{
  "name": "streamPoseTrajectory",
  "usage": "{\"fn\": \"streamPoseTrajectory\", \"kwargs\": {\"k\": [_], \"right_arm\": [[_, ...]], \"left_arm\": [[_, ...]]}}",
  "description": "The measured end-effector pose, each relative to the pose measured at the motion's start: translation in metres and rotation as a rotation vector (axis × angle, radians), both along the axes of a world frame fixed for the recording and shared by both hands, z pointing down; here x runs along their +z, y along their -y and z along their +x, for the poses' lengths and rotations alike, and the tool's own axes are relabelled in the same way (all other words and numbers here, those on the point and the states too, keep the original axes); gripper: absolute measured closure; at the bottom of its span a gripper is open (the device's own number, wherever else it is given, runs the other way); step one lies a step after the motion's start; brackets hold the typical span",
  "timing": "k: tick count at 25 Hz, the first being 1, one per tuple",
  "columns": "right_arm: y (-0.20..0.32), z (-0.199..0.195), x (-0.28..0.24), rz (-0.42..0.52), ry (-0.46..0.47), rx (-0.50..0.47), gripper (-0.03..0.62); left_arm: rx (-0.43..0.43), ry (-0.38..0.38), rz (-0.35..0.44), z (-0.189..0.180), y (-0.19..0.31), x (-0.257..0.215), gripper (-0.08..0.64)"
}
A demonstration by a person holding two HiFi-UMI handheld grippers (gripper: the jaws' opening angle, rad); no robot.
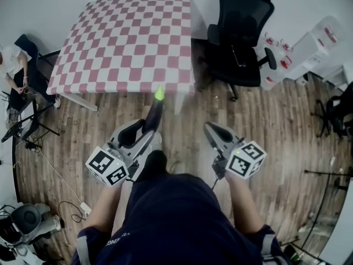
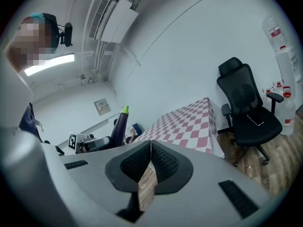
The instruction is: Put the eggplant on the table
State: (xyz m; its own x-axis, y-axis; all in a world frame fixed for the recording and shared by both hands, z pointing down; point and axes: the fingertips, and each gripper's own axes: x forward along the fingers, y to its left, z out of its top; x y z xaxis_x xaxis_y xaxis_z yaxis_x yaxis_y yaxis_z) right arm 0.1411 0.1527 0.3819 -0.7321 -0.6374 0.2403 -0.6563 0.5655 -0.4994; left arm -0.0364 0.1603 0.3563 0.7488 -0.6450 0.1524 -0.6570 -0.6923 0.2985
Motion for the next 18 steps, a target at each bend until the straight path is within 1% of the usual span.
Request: {"fn": "streamPoseTrajectory", "kwargs": {"k": [4,8,14,18], "right_arm": [[0.023,0.001,0.009,-0.018,-0.016,0.021,0.574],[0.061,-0.014,0.018,-0.05,-0.021,0.03,0.574],[0.137,-0.047,0.028,-0.105,-0.028,0.046,0.575],[0.188,-0.062,0.033,-0.147,-0.043,0.077,0.575]], "left_arm": [[-0.003,-0.002,-0.008,-0.01,0.029,0.009,0.37],[0.023,-0.007,-0.029,-0.018,0.074,0.017,0.37],[0.062,-0.008,-0.044,-0.042,0.161,0.019,0.37],[0.089,0.004,-0.078,-0.063,0.218,0.026,0.37]]}}
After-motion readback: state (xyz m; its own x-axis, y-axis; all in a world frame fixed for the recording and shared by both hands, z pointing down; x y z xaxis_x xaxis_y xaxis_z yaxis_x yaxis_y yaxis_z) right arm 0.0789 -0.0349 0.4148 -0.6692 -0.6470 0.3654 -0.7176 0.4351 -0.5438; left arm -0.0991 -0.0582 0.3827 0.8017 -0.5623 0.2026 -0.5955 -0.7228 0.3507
